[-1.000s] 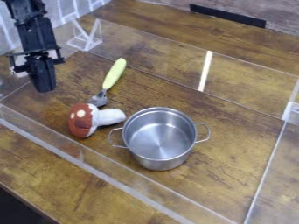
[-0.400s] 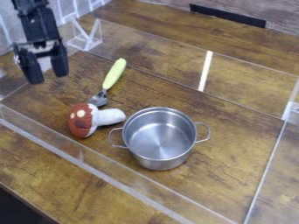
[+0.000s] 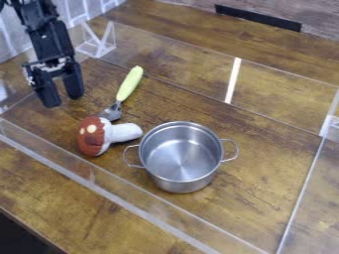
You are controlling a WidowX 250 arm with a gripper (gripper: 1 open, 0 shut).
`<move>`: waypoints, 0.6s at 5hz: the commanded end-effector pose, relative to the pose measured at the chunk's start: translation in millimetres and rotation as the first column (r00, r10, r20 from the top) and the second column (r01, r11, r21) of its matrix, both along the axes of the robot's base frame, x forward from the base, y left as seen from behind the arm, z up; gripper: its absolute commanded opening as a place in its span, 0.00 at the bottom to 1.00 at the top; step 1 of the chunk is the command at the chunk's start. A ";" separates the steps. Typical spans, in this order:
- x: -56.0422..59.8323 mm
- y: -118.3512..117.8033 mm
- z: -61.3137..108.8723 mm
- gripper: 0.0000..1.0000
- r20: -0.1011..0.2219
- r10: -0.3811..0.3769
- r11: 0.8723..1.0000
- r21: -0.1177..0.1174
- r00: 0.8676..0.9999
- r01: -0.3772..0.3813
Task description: Move the green spoon to the left
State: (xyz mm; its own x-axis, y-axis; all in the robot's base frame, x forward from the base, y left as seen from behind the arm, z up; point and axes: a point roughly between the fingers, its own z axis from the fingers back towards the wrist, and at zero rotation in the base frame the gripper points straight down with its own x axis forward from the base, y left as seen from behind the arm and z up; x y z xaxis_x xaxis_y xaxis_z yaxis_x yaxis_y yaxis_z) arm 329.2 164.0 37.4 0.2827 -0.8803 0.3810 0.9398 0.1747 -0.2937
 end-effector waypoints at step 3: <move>-2.1 -4.0 60.1 1.00 0.160 0.005 0.996 0.092 0.987 -0.020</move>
